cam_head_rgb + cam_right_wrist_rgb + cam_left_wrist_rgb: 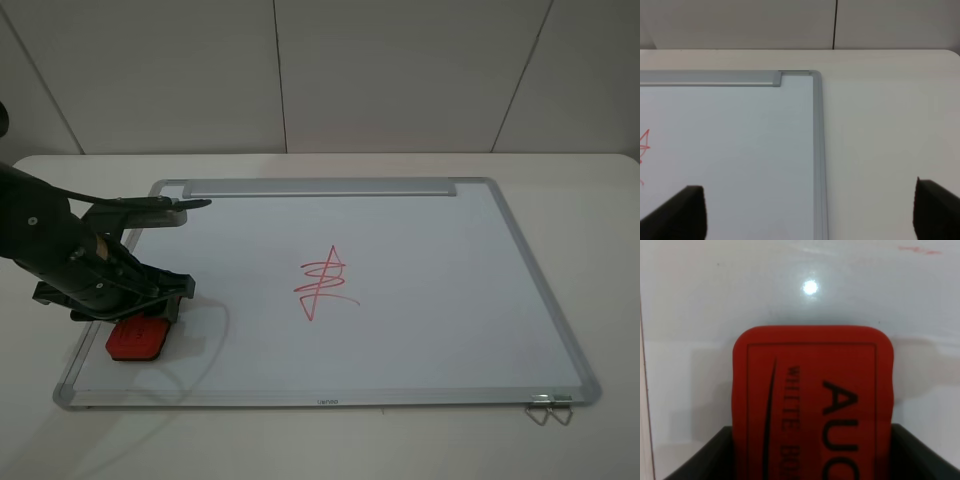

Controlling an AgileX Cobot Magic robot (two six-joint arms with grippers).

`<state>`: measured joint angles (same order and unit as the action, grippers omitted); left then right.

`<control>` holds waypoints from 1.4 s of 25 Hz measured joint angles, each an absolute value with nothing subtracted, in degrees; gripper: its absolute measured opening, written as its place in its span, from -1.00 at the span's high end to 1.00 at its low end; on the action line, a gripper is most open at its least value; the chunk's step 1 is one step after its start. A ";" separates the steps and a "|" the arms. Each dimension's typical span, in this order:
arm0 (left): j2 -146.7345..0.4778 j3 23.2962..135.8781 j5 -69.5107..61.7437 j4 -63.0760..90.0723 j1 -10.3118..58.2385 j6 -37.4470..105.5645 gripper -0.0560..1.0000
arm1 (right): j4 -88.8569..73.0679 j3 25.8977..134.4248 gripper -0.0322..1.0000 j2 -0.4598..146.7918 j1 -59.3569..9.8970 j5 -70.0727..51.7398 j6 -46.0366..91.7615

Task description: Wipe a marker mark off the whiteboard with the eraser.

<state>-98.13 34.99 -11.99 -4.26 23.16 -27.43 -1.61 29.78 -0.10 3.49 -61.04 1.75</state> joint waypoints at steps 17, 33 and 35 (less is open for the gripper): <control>-98.13 39.54 -15.88 -7.75 23.16 -27.43 -0.34 | -1.61 29.78 -0.43 -0.10 3.49 -61.04 1.75; -97.65 59.12 -35.75 -12.17 23.16 -18.99 -0.48 | -1.61 29.78 -0.43 -0.10 3.49 -61.04 1.75; -96.20 60.50 -36.02 -12.17 23.16 -18.65 -0.48 | -1.61 29.78 -0.43 -0.10 3.49 -61.04 1.75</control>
